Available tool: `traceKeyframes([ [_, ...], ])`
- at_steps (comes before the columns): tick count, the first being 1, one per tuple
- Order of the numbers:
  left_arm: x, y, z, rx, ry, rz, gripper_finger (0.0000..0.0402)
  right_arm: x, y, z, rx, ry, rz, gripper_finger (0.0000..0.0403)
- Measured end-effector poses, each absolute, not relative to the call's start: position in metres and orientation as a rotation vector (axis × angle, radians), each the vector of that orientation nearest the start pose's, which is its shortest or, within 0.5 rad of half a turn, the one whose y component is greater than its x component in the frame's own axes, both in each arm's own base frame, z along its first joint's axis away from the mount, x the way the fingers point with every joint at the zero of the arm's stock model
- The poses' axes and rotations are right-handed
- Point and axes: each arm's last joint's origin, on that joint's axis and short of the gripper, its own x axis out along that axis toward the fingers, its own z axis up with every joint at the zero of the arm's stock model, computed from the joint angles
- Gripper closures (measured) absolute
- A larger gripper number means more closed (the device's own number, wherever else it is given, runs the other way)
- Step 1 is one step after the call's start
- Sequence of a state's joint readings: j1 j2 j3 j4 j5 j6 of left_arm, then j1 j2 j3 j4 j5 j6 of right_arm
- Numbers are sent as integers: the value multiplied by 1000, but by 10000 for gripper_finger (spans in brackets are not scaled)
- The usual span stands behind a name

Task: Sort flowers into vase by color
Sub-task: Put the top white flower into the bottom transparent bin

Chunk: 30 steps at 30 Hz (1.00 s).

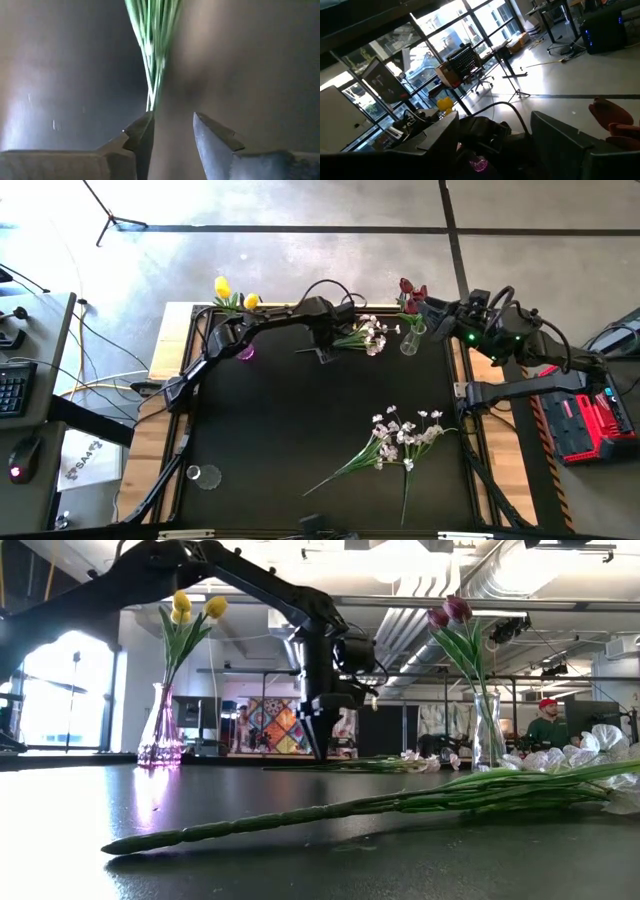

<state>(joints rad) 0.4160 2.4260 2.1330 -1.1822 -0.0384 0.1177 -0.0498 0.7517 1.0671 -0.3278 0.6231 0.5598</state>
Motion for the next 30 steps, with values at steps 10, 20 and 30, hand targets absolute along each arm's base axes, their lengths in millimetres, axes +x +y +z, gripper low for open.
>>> traceKeyframes([
  [10,426,195,165,-86,1629,328,297,132,-23,416,537,-177,-646,167],
  [20,423,189,148,-44,1715,319,304,133,-21,416,544,-175,-619,167],
  [30,422,188,142,-80,1739,264,395,133,-12,421,531,-210,-590,167],
])
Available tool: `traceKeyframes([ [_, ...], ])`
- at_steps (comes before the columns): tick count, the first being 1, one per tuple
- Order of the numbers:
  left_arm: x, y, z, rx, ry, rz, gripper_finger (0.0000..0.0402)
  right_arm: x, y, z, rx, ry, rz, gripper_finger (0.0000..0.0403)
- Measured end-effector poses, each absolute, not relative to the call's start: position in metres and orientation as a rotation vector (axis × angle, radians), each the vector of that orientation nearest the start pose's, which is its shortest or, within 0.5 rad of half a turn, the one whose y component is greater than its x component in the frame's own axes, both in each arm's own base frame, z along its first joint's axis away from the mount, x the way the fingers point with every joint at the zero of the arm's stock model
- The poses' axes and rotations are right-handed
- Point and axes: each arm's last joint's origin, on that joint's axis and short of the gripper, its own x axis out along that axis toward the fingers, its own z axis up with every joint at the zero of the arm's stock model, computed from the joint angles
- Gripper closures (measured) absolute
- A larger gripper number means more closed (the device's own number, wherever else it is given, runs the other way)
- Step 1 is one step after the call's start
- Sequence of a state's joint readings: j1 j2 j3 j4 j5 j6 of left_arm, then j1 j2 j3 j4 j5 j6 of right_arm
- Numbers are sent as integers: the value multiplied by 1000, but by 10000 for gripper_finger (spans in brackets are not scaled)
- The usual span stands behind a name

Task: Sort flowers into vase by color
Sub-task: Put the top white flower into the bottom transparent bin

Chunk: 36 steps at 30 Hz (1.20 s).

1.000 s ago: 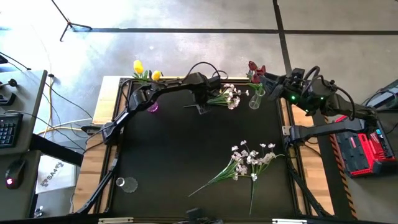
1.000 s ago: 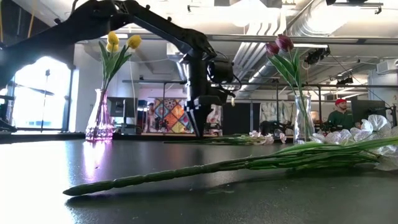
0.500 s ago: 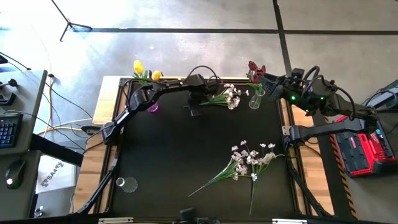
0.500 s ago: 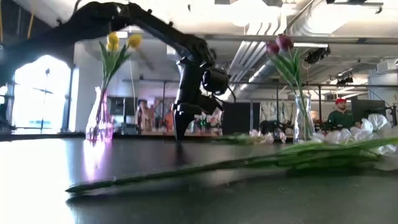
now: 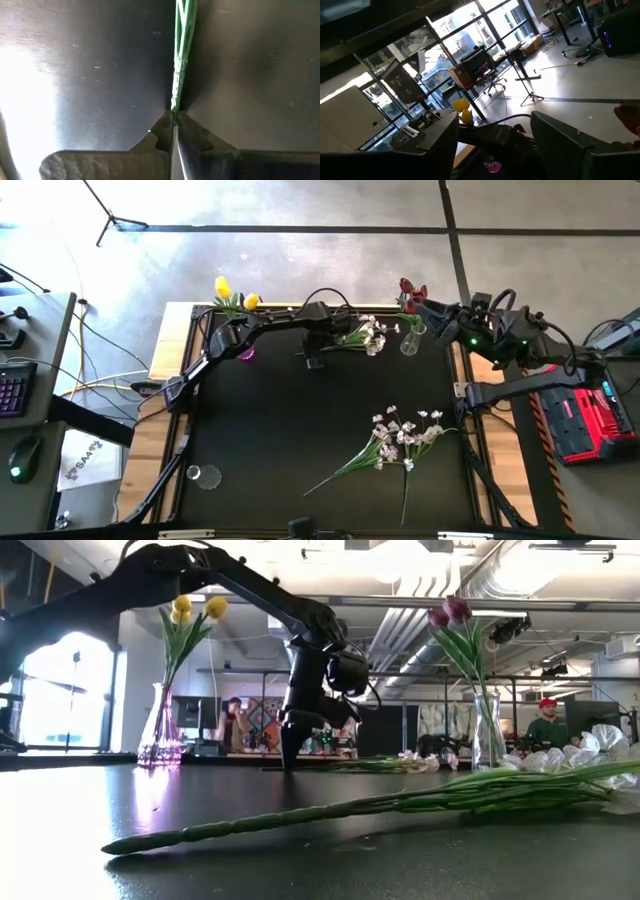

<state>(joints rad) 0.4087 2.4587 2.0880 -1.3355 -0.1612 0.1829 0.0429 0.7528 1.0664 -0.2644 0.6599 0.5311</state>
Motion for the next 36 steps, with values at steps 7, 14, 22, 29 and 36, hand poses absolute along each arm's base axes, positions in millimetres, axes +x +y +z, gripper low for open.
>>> traceKeyframes([
  [7,424,175,129,19,1843,306,400,132,-4,421,521,-206,-596,167],
  [14,419,169,151,-90,1810,322,401,132,0,421,518,-202,-606,167],
  [22,410,159,209,-152,1680,324,401,140,3,417,505,-170,-594,167],
  [29,394,155,261,-220,1536,362,401,156,8,411,530,-118,-521,167],
  [36,373,138,316,-241,1384,411,401,185,25,388,782,102,-284,167],
])
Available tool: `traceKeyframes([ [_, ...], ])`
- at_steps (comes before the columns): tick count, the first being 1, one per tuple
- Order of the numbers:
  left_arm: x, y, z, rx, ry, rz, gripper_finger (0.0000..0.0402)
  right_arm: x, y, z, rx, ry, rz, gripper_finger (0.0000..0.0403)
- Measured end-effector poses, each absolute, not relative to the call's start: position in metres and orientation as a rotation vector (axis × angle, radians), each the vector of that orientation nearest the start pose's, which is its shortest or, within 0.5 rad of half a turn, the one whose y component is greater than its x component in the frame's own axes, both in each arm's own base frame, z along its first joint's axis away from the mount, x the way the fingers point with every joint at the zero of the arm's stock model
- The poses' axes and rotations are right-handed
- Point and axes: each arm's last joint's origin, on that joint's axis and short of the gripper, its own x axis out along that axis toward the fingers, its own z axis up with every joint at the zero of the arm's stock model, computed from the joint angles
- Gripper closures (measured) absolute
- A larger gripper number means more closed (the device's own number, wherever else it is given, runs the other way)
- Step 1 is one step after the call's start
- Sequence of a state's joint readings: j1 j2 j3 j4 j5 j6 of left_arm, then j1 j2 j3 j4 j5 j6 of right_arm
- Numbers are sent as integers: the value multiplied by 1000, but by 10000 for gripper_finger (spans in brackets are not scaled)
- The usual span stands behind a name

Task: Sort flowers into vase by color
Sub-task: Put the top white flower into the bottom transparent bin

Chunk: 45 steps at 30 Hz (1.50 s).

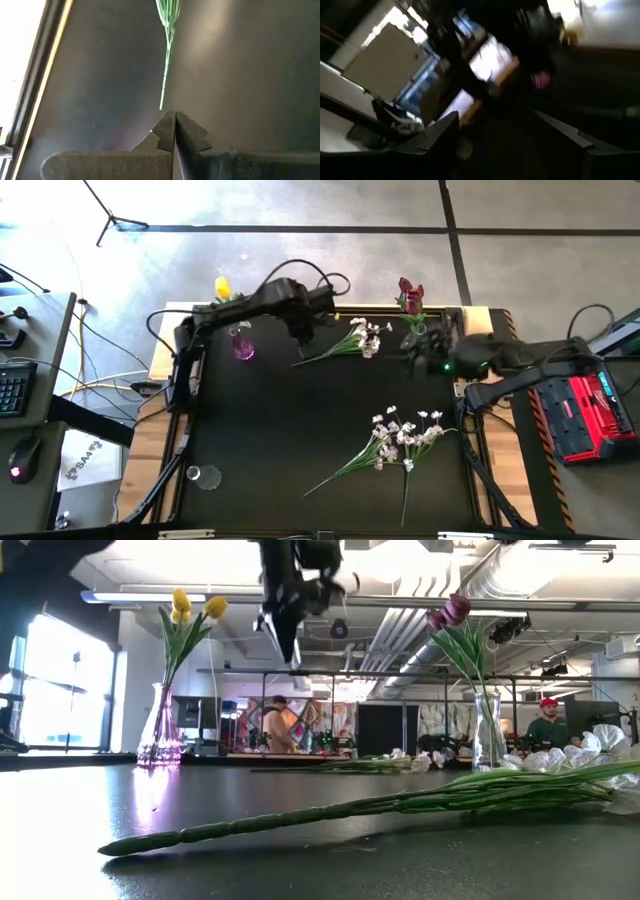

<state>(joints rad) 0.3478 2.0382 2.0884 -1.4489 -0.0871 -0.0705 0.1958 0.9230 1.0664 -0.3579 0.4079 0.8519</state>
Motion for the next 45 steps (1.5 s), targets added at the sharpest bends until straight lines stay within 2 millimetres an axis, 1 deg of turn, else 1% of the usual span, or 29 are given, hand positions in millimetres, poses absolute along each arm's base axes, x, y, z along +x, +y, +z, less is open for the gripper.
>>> traceKeyframes([
  [2,370,132,326,-247,1344,419,401,194,33,378,815,176,-291,167],
  [4,373,128,327,-251,1320,421,401,201,40,370,825,217,-314,167],
  [5,377,126,326,-252,1301,421,401,204,43,368,825,227,-324,167],
  [8,394,123,313,-238,1264,408,399,209,49,362,817,246,-341,167],
  [11,409,123,289,-252,1304,391,384,209,56,361,818,257,-329,167],
  [15,417,132,246,-241,1472,384,348,205,66,361,814,267,-294,167],
  [17,419,138,227,-243,1539,387,329,204,70,361,821,263,-289,167],
  [21,420,148,197,-243,1651,384,296,200,78,361,824,267,-280,167],
  [25,422,156,174,-256,1710,391,281,196,86,361,828,246,-296,167],
  [34,422,167,143,-252,1792,383,279,189,95,361,833,207,-323,167],
  [38,421,168,138,-255,1806,365,285,188,97,362,829,191,-336,167],
  [40,421,169,138,-250,1804,361,295,187,98,362,825,182,-344,167],
  [42,422,169,138,-245,1795,360,314,187,97,362,823,174,-355,167],
  [45,423,168,138,-246,1788,357,357,187,97,362,825,173,-355,167],
])
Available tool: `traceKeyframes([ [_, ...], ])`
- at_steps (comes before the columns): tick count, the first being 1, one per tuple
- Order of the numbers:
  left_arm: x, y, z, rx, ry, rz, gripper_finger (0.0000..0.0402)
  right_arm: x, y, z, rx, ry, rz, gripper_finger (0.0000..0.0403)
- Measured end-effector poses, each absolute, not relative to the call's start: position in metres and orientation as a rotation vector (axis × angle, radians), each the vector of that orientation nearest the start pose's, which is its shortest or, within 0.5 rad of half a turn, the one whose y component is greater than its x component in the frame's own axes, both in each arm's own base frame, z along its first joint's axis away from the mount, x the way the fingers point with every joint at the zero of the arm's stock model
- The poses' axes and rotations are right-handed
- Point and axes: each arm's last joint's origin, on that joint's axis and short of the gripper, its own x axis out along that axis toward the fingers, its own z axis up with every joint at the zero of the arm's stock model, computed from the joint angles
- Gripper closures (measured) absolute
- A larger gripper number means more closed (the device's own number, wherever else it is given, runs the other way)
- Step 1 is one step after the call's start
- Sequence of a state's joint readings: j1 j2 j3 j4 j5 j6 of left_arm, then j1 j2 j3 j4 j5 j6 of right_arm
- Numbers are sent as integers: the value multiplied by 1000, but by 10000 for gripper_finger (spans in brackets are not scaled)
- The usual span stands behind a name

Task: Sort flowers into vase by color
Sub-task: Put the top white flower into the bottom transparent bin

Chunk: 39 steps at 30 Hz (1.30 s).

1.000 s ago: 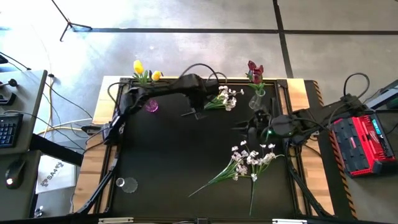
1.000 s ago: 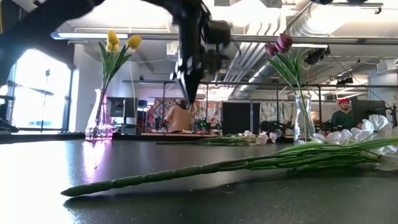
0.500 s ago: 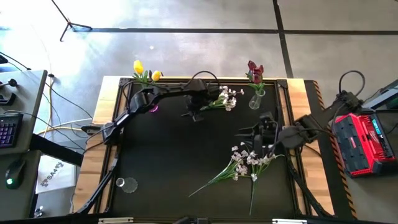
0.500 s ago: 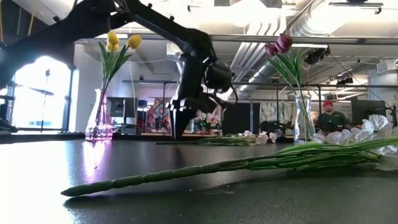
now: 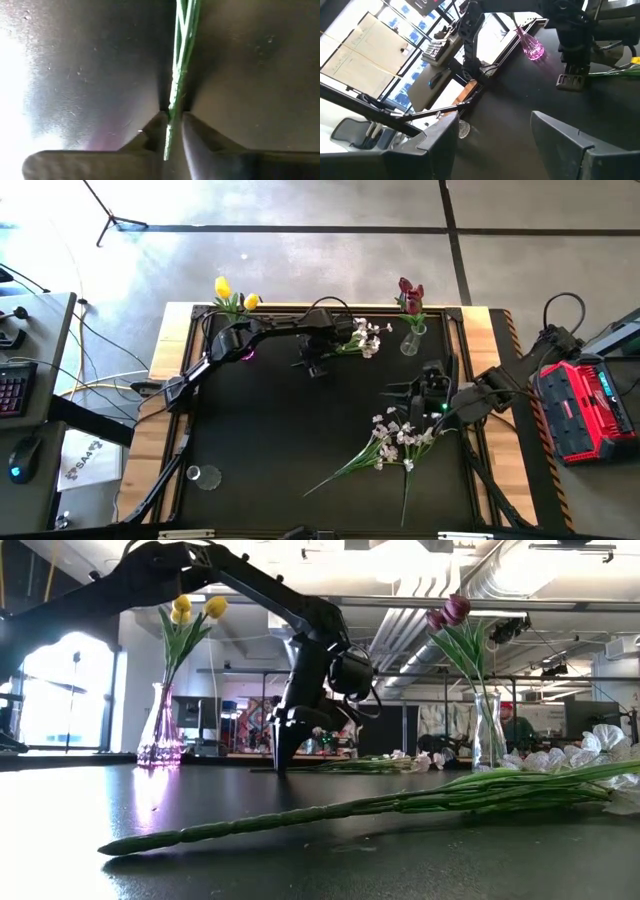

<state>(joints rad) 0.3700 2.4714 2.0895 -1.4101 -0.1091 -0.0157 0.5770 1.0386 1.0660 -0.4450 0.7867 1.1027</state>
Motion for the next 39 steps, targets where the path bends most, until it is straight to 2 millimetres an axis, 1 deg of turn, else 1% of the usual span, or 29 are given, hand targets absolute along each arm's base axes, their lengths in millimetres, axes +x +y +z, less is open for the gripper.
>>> traceKeyframes([
  [2,424,167,136,-242,1787,351,387,187,97,362,825,171,-357,167],
  [3,425,166,134,-239,1792,345,393,187,97,362,824,169,-361,167],
  [10,424,160,135,-167,1835,327,400,187,97,362,823,165,-364,167],
  [12,423,159,138,-170,1842,328,400,187,97,362,822,166,-364,167],
  [15,420,156,149,-179,1841,330,401,187,97,362,820,168,-365,167],
  [17,419,152,162,-176,1812,334,401,187,97,361,816,173,-368,167],
  [23,413,141,212,-198,1688,311,401,186,97,360,804,192,-369,167],
  [28,399,137,256,-214,1573,342,401,186,96,358,793,205,-372,167],
  [33,384,131,297,-247,1457,358,401,186,94,357,788,213,-380,167],
  [36,375,128,313,-259,1409,369,401,187,92,356,782,220,-391,167],
  [39,375,128,315,-277,1395,384,401,188,89,355,776,229,-405,167],
])
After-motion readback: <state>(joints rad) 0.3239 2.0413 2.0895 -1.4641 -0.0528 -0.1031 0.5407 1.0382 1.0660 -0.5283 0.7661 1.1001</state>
